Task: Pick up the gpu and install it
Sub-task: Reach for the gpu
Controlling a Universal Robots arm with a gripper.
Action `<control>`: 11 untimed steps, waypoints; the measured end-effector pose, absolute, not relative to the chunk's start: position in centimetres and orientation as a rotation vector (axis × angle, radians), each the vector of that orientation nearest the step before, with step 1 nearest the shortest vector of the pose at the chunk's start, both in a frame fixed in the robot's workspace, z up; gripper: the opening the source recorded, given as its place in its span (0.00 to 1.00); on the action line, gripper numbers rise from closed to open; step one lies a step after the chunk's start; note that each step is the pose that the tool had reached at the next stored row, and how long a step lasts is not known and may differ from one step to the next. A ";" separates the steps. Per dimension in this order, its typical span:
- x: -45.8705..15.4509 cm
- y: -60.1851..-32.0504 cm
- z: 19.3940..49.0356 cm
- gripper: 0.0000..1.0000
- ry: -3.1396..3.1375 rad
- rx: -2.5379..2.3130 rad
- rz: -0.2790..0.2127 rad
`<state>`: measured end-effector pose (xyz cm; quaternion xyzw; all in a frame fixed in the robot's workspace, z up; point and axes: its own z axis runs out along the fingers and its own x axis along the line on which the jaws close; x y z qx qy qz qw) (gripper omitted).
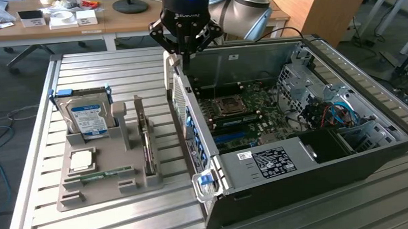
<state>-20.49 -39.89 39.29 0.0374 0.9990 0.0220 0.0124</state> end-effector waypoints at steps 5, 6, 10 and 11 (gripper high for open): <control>-21.8 -39.9 39.3 0.11 3.114 0.117 0.069; -22.1 -39.9 39.3 0.11 3.114 0.117 0.069; -22.9 -39.9 39.3 0.11 3.114 0.116 0.069; -23.0 -39.9 39.3 0.11 3.114 0.117 0.069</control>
